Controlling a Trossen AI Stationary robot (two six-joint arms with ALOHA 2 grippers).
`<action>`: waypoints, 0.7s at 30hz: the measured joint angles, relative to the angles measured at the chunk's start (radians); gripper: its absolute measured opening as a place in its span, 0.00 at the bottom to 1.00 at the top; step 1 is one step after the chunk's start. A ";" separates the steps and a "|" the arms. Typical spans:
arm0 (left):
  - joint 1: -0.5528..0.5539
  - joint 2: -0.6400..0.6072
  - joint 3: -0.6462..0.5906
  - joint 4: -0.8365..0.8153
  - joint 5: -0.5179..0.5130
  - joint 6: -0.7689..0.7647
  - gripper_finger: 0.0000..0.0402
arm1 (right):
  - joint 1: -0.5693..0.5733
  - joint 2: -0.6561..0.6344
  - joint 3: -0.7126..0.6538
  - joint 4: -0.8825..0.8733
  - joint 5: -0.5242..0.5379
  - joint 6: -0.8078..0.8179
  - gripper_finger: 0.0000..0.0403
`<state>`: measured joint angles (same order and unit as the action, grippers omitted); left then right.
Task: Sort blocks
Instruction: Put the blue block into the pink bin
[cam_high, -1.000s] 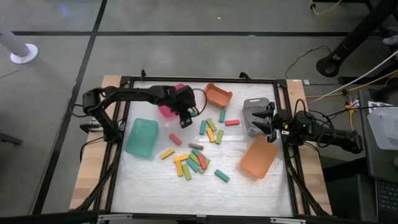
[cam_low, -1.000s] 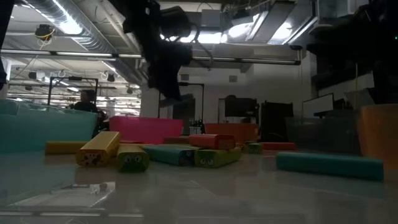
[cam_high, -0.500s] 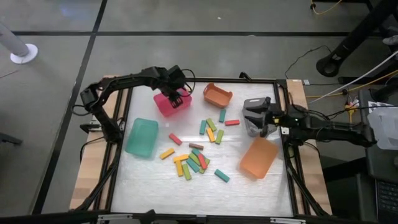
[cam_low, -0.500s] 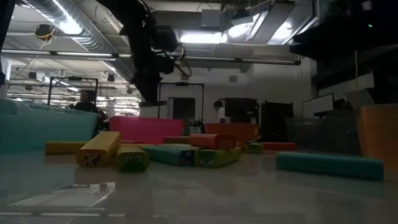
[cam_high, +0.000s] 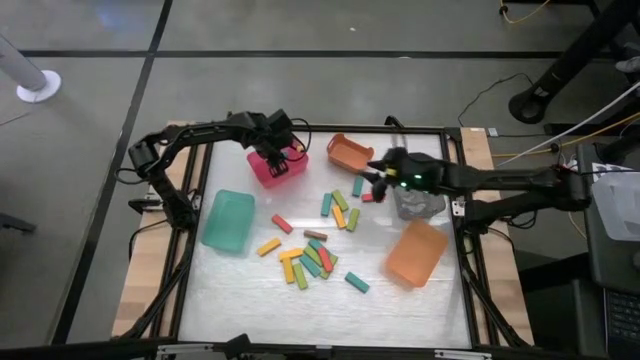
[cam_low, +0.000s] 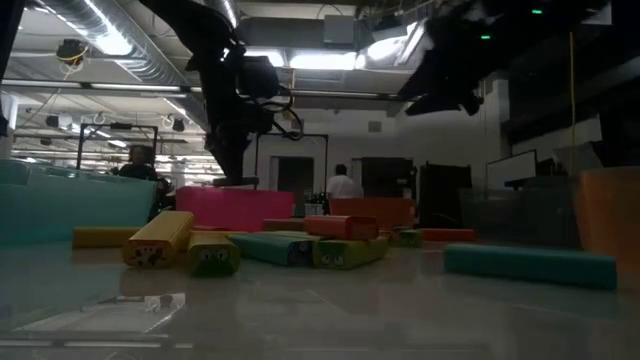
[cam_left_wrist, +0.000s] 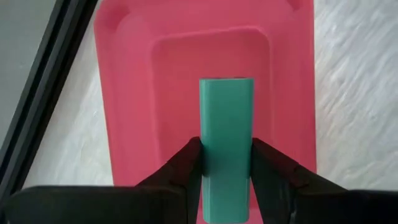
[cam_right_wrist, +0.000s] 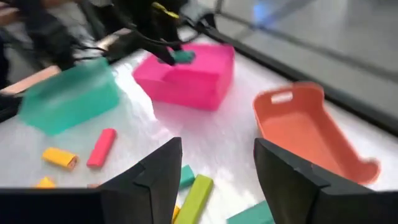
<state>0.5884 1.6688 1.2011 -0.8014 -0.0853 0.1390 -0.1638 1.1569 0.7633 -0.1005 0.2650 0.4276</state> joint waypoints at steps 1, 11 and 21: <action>0.000 0.000 -0.005 0.001 0.000 0.000 0.25 | 0.000 0.037 0.037 -0.038 0.006 0.034 0.50; 0.002 0.000 -0.016 0.025 0.000 0.024 0.25 | 0.000 0.368 0.310 -0.375 0.049 0.260 0.50; 0.001 0.000 -0.016 0.053 -0.045 0.070 0.41 | 0.000 0.494 0.341 -0.433 0.030 0.361 0.50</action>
<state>0.5896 1.6688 1.1854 -0.7480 -0.1298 0.2086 -0.1638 1.6511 1.1046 -0.5331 0.2954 0.7887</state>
